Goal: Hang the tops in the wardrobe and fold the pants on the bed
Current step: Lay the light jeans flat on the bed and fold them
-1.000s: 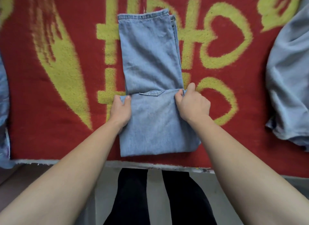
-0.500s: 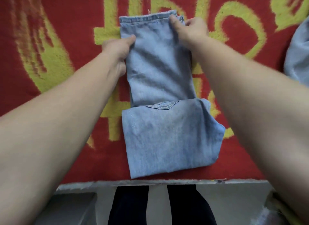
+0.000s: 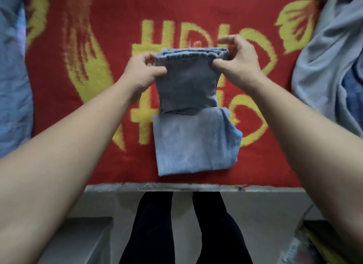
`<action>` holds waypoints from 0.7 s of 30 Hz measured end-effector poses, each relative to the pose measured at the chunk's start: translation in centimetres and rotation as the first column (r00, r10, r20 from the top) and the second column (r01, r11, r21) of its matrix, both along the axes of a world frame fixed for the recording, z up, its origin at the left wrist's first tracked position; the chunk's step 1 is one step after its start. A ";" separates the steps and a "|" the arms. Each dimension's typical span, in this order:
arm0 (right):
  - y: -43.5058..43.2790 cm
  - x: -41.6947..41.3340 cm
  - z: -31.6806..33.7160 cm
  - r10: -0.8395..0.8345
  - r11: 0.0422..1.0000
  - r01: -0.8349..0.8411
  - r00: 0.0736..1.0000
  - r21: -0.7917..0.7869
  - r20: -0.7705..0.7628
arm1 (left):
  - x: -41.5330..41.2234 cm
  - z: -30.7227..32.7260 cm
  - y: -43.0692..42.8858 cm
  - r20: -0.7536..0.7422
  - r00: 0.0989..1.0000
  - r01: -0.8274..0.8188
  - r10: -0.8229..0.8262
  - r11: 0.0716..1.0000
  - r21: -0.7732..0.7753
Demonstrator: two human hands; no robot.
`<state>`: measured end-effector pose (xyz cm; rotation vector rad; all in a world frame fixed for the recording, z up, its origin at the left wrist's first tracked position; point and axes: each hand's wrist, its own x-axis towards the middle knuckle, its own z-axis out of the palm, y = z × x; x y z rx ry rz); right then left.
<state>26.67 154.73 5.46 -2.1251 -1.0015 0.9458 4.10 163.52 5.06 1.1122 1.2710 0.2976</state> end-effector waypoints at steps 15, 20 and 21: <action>-23.8 -8.4 -3.9 0.904 0.424 -0.704 0.369 -0.570 0.216 | -7.5 -3.1 -24.4 -0.691 0.182 0.960 -0.700 0.279 -0.030; -21.8 -8.8 -2.6 0.946 0.217 -0.665 0.325 -0.715 -0.015 | -6.9 -2.4 -24.2 -0.642 -0.106 0.970 -0.759 0.062 -0.233; -20.7 -8.6 -2.1 0.924 0.232 -0.664 0.378 -0.711 -0.052 | -6.6 -2.2 -23.2 -0.626 -0.038 0.970 -0.779 0.121 -0.210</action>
